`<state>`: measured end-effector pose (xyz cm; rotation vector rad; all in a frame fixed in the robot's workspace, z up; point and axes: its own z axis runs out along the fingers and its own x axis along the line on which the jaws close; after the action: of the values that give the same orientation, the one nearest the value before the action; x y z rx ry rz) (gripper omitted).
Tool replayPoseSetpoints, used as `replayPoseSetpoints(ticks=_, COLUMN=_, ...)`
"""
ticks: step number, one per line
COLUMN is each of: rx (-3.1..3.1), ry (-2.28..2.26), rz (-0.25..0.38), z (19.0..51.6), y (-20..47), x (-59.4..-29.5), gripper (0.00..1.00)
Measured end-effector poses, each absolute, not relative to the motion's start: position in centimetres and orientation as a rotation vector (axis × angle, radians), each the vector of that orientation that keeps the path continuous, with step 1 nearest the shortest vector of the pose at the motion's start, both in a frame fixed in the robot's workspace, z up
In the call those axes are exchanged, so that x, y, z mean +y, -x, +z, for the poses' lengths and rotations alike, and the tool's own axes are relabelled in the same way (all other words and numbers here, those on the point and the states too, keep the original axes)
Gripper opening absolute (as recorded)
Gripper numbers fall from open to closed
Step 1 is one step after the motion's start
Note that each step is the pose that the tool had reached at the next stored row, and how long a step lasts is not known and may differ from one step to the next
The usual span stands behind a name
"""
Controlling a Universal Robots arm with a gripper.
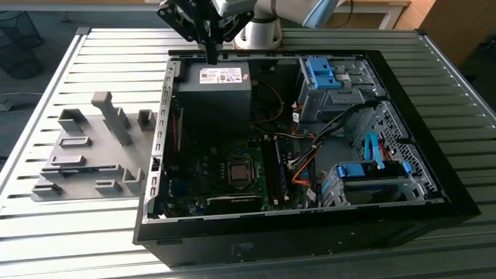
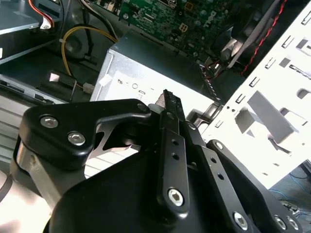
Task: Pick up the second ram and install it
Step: 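Reach for the second ram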
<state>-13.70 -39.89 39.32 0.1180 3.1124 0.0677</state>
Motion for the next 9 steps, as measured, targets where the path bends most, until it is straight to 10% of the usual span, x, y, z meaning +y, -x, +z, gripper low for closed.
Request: replayPoseSetpoints(ticks=9, rx=3.112, ry=-0.118, rz=0.068, z=39.31, y=14.45, x=-39.89, gripper=0.11)
